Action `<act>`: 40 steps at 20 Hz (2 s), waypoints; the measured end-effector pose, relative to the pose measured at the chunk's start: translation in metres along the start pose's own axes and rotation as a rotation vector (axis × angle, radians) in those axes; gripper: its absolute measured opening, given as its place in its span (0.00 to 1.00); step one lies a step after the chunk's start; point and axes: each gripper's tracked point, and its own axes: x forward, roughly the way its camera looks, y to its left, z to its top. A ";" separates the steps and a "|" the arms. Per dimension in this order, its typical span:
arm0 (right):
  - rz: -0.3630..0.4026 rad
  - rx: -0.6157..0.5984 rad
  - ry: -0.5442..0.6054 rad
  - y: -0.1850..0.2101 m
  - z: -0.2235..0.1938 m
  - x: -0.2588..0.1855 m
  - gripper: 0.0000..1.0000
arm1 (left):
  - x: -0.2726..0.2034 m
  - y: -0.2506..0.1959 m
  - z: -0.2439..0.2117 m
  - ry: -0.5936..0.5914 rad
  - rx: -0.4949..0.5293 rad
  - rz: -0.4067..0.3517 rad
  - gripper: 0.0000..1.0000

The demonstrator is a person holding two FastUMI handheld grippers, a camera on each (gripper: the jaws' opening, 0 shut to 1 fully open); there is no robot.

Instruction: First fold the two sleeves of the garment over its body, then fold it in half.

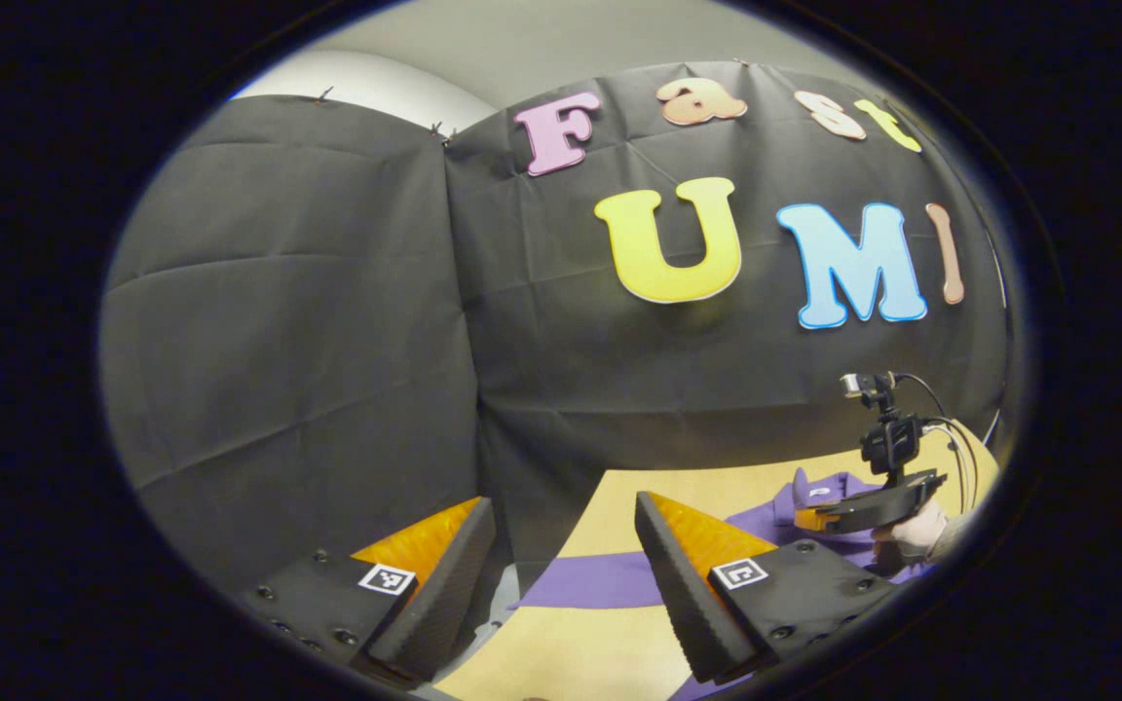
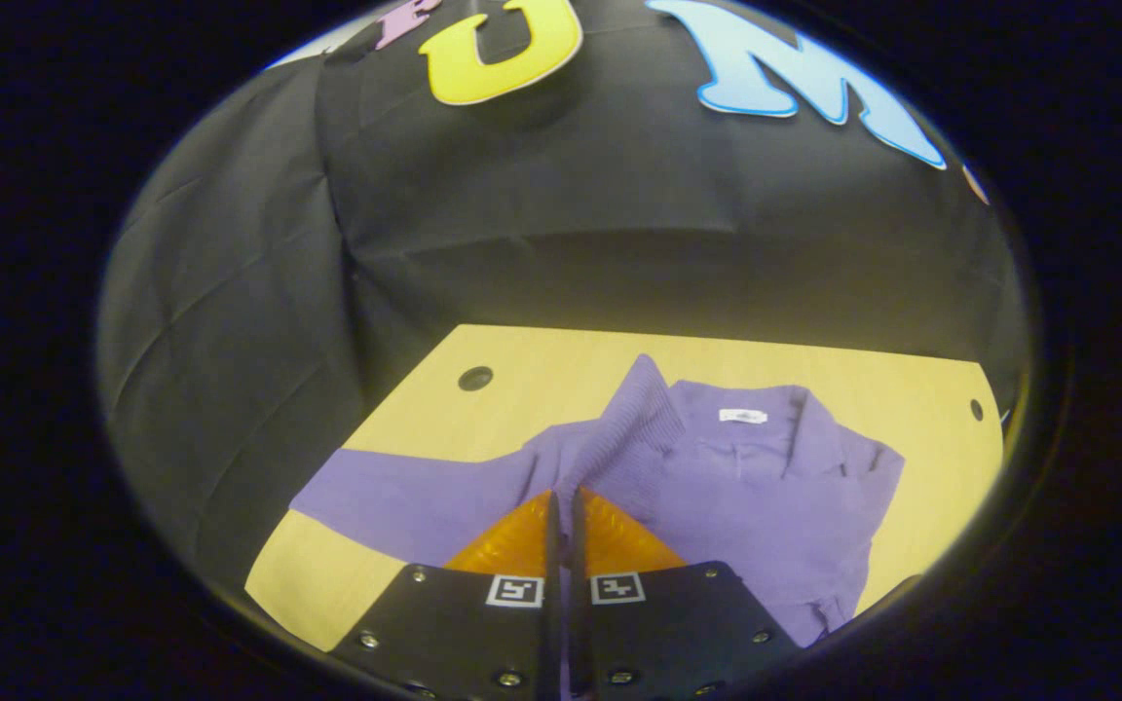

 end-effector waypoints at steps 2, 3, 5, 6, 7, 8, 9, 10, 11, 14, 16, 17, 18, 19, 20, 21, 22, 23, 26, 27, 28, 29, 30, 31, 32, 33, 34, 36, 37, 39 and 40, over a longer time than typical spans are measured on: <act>0.022 -0.024 0.017 0.013 -0.008 0.005 0.04 | 0.000 0.004 -0.003 0.009 -0.002 0.014 0.96; 0.021 -0.036 0.026 0.017 -0.011 0.008 0.03 | 0.000 0.008 -0.007 0.014 -0.004 0.021 0.96; 0.017 -0.051 0.045 0.022 -0.017 0.011 0.04 | 0.000 0.010 -0.011 0.022 -0.010 0.029 0.97; 0.029 -0.050 0.051 0.025 -0.019 0.013 0.06 | 0.001 0.012 -0.012 0.025 -0.012 0.031 0.96; 0.040 -0.050 0.055 0.028 -0.020 0.013 0.08 | 0.002 0.013 -0.014 0.027 -0.012 0.035 0.96; 0.050 -0.051 0.057 0.029 -0.019 0.013 0.11 | 0.003 0.015 -0.016 0.027 -0.013 0.038 0.97; 0.046 -0.057 0.054 0.028 -0.019 0.010 0.21 | 0.006 0.015 -0.016 0.027 -0.015 0.040 0.97; 0.053 -0.057 0.050 0.029 -0.017 0.008 0.23 | 0.008 0.014 -0.018 0.028 -0.017 0.041 0.97; 0.066 -0.052 0.054 0.033 -0.020 0.010 0.35 | 0.010 0.013 -0.020 0.028 -0.019 0.041 0.97; 0.045 -0.066 0.039 0.028 -0.015 0.002 0.51 | 0.016 0.016 -0.032 0.042 -0.033 0.033 0.97; 0.043 -0.065 0.030 0.029 -0.011 -0.003 0.58 | 0.023 0.018 -0.040 0.049 -0.042 0.028 0.96; 0.048 -0.062 0.025 0.028 -0.012 -0.005 0.58 | 0.028 0.018 -0.044 0.051 -0.044 0.024 0.96; 0.047 -0.060 0.018 0.026 -0.009 -0.010 0.59 | 0.034 0.017 -0.047 0.052 -0.046 0.019 0.96; 0.044 -0.059 0.009 0.025 -0.008 -0.015 0.64 | 0.043 0.015 -0.052 0.055 -0.047 0.011 0.96; 0.041 -0.055 0.000 0.025 -0.005 -0.020 0.60 | 0.051 0.013 -0.057 0.059 -0.045 0.008 0.96; 0.039 -0.051 -0.007 0.024 -0.004 -0.026 0.64 | 0.061 0.013 -0.062 0.064 -0.041 0.004 0.96; 0.036 -0.045 -0.015 0.023 -0.003 -0.033 0.64 | 0.069 0.013 -0.067 0.069 -0.039 -0.001 0.95; 0.032 -0.038 -0.022 0.022 -0.002 -0.040 0.64 | 0.078 0.011 -0.073 0.078 -0.038 -0.009 0.95; 0.020 -0.008 -0.055 0.017 0.003 -0.066 0.64 | 0.105 0.007 -0.102 0.119 -0.039 -0.031 0.95; 0.012 0.003 -0.067 0.014 0.004 -0.073 0.64 | 0.115 0.004 -0.113 0.135 -0.039 -0.037 0.96; 0.001 0.012 -0.077 0.009 0.005 -0.082 0.60 | 0.125 0.001 -0.125 0.154 -0.040 -0.044 0.97; -0.010 0.023 -0.086 0.004 0.005 -0.092 0.60 | 0.134 0.000 -0.137 0.173 -0.042 -0.049 0.97; -0.021 0.035 -0.094 -0.002 0.005 -0.101 0.64 | 0.144 -0.001 -0.149 0.196 -0.041 -0.054 0.94; -0.034 0.049 -0.100 -0.008 0.003 -0.110 0.64 | 0.154 -0.003 -0.161 0.214 -0.037 -0.057 0.97; -0.048 0.063 -0.106 -0.014 0.003 -0.119 0.64 | 0.166 -0.007 -0.174 0.232 -0.029 -0.061 0.95; -0.062 0.077 -0.112 -0.022 0.000 -0.128 0.64 | 0.177 -0.010 -0.186 0.254 -0.020 -0.064 0.97; -0.079 0.090 -0.116 -0.030 -0.001 -0.138 0.64 | 0.187 -0.013 -0.197 0.274 -0.015 -0.071 0.96; -0.116 0.113 -0.123 -0.046 -0.007 -0.157 0.63 | 0.205 -0.020 -0.223 0.326 -0.003 -0.079 0.96; -0.137 0.125 -0.125 -0.053 -0.012 -0.167 0.63 | 0.212 -0.021 -0.234 0.349 0.001 -0.080 0.96; -0.179 0.155 -0.122 -0.069 -0.022 -0.187 0.63 | 0.225 -0.027 -0.256 0.394 0.007 -0.087 0.97; -0.197 0.174 -0.115 -0.076 -0.028 -0.197 0.63 | 0.230 -0.031 -0.269 0.418 0.020 -0.091 0.97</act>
